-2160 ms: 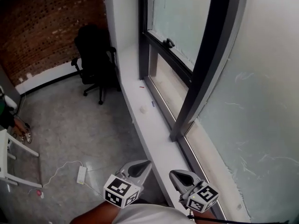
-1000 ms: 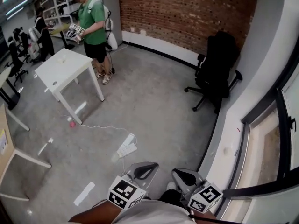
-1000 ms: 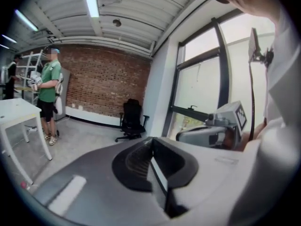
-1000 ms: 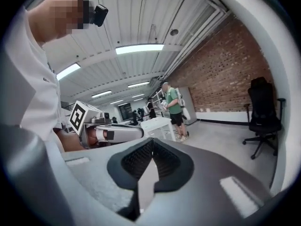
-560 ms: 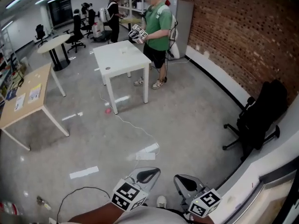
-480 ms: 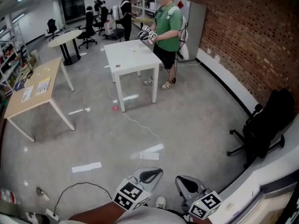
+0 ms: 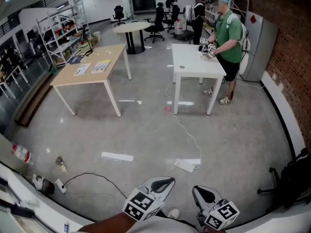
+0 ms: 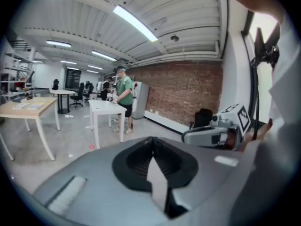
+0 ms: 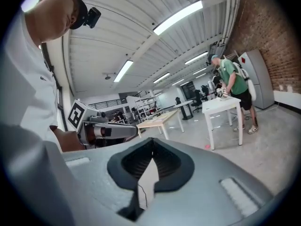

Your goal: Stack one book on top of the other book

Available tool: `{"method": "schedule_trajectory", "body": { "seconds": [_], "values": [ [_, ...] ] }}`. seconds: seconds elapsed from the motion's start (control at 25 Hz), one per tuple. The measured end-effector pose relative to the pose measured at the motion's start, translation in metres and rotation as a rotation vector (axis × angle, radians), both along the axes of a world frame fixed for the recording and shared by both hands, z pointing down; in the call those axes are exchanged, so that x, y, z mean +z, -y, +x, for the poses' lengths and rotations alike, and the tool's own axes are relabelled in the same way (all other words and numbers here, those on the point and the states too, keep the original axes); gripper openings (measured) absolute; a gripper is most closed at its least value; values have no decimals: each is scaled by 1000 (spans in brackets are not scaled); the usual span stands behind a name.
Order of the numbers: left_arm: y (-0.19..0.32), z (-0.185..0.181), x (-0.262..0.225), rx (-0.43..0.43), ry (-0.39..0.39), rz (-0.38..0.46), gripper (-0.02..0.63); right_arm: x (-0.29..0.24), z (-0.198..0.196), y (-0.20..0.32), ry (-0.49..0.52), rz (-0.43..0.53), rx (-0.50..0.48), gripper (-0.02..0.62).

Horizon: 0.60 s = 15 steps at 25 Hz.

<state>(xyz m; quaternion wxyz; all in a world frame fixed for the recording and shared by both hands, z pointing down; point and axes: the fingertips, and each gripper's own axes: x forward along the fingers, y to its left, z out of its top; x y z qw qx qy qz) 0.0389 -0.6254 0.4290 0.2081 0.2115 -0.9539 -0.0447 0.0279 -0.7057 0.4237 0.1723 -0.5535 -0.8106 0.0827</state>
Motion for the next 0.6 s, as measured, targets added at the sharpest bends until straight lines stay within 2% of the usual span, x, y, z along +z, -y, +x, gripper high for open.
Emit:
{"method": "schedule_trajectory", "body": {
  "seconds": [0.36,0.6],
  "values": [
    [-69,61,-3,-322,1,1,6,-3,26,-63,25,15,-267,2],
    [-102,93,4,-465,-40,11,6,0,37,-100,3,28,-377,2]
  ]
}}
